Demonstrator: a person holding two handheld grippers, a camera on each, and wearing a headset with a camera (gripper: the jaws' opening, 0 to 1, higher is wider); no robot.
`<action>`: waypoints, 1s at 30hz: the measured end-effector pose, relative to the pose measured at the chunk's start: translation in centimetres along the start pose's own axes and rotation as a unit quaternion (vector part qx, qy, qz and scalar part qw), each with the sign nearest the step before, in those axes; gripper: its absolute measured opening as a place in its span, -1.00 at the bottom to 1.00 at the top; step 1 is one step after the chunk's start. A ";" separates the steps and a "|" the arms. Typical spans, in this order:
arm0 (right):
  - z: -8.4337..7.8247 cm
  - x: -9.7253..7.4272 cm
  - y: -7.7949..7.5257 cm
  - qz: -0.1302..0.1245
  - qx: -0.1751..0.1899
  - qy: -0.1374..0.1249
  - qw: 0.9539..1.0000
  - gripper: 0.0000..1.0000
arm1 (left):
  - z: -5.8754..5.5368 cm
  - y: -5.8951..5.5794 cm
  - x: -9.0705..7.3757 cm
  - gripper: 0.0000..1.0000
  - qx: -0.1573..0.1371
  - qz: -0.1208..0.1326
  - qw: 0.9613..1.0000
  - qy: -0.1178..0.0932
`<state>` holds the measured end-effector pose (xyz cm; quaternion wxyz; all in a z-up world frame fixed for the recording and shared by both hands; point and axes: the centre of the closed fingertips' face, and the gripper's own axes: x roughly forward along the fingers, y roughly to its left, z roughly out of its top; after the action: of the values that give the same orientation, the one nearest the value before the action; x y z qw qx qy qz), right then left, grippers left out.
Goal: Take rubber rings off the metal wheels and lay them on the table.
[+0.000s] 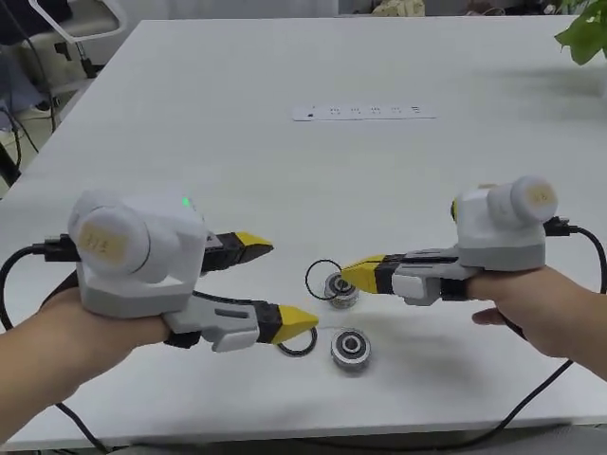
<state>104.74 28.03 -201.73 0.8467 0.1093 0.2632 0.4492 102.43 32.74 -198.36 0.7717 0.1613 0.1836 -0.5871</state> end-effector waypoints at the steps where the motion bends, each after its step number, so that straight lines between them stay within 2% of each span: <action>1: 0.0 0.0 0.1 0.001 -0.001 0.000 1.000 -1.00 | 0.0 0.0 -0.2 0.18 0.001 0.001 1.000 -0.001; 7: 0.2 0.0 0.5 0.006 -0.002 -0.001 1.000 -1.00 | -0.2 0.0 -1.0 0.20 -0.007 0.008 1.000 -0.006; 15: 0.1 0.6 1.8 0.024 -0.003 0.009 1.000 -1.00 | -0.4 -0.2 -1.7 0.24 -0.001 0.014 1.000 -0.006; 22: -0.8 1.4 3.0 0.041 -0.002 0.031 0.999 -1.00 | -0.9 -0.5 -2.1 0.28 0.004 0.015 1.000 -0.002; 30: -1.9 2.0 3.4 0.052 -0.001 0.051 0.997 -1.00 | -1.4 -0.4 -2.7 0.30 0.004 0.020 1.000 0.000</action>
<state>102.21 31.55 -202.56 0.8080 0.0987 0.2993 0.4979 101.22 35.56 -198.38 0.7825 0.1681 0.1778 -0.5725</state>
